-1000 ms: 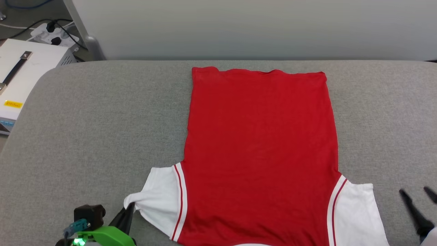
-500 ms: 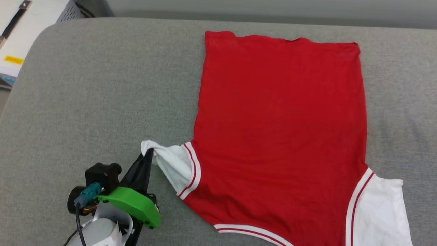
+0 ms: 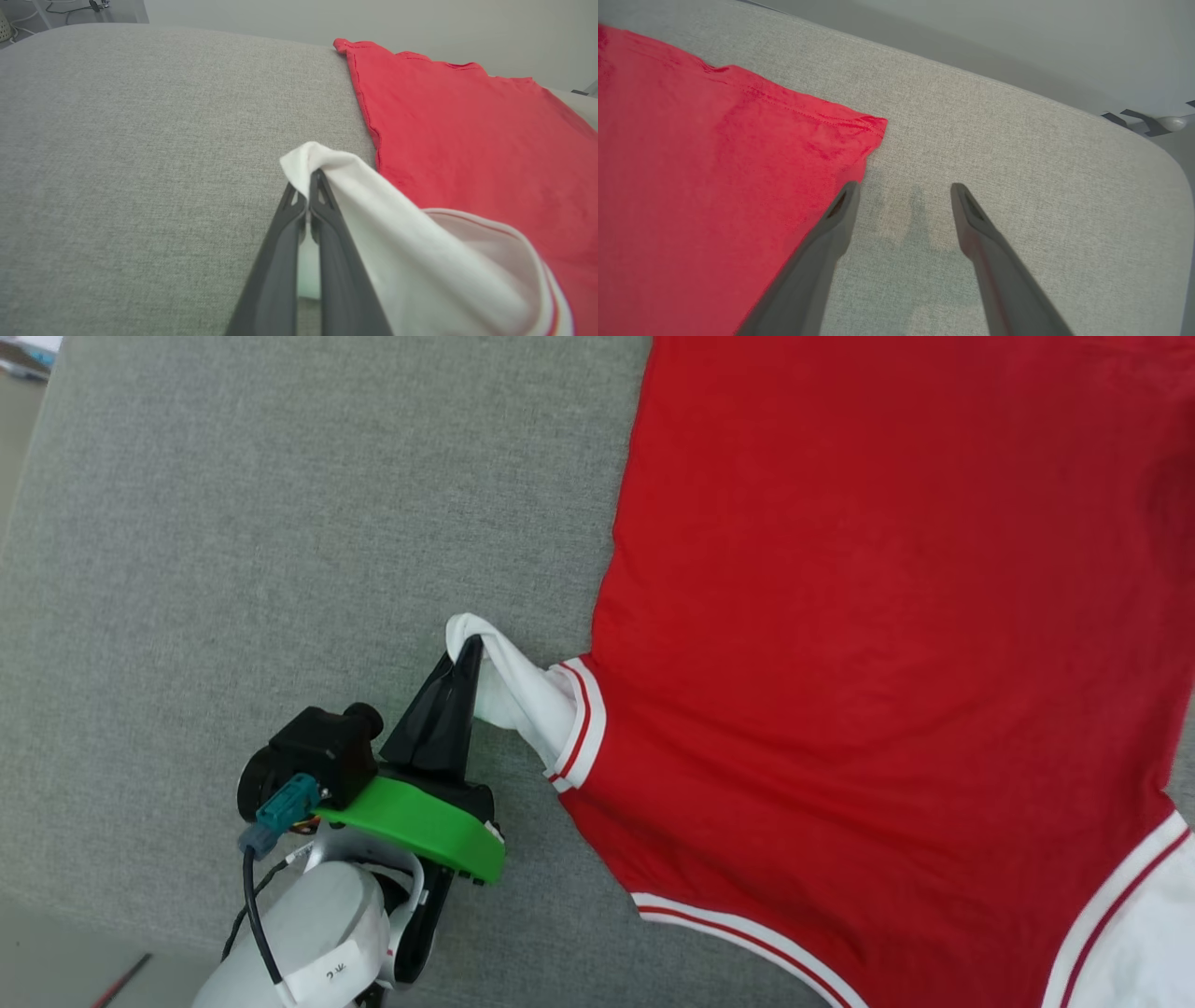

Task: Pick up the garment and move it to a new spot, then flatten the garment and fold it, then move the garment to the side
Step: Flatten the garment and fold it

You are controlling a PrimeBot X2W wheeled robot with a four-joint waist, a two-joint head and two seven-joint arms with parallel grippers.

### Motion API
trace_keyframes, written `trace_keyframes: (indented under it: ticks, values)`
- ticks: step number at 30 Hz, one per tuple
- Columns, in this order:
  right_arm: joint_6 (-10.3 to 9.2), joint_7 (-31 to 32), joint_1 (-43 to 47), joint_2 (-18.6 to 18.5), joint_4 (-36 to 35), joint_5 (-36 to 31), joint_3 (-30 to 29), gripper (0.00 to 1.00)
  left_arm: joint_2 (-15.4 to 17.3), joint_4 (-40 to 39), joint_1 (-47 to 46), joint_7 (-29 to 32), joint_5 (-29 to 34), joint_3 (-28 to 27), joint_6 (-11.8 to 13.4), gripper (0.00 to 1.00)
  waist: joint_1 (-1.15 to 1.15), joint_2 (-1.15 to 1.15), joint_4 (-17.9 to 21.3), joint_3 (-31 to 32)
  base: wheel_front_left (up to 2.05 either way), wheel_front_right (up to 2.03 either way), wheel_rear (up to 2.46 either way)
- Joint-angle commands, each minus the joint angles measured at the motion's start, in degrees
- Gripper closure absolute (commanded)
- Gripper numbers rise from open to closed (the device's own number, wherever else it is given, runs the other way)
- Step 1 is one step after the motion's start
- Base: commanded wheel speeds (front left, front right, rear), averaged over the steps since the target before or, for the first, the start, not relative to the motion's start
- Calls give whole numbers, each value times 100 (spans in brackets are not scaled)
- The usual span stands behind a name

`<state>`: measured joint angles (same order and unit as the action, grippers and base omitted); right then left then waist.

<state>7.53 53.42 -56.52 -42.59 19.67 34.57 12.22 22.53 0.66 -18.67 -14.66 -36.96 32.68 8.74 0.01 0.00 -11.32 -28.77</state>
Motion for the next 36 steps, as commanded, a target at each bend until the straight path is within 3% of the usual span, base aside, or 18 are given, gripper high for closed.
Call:
trace_keyframes:
  ticks: [1,8,16,18,28,36]
  values:
    - [-4,156,-222,33,78,-18,53,0,-78,-19,-112,-34,102,-56,-48,100,-1,0,-491,-622,0,0,0]
    - [-4,380,-730,236,573,-343,135,0,-376,-1,-156,-34,341,-211,-243,100,-1,0,-670,-976,0,0,0]
    - [-4,679,-272,228,1012,-291,413,0,-566,259,-237,-34,563,-287,-484,100,-1,0,-681,-972,0,0,0]
    - [-4,654,-241,191,974,-245,399,100,-596,298,-238,-34,597,-315,-526,100,-1,0,-664,-930,0,0,0]
    - [-4,-249,-263,206,642,-95,491,100,-647,554,33,-34,674,-544,-601,100,-1,0,-404,-262,0,0,0]
    - [-4,-1015,673,-414,-88,529,1003,100,-514,674,541,-29,634,-695,-494,100,-1,0,2,596,0,0,0]
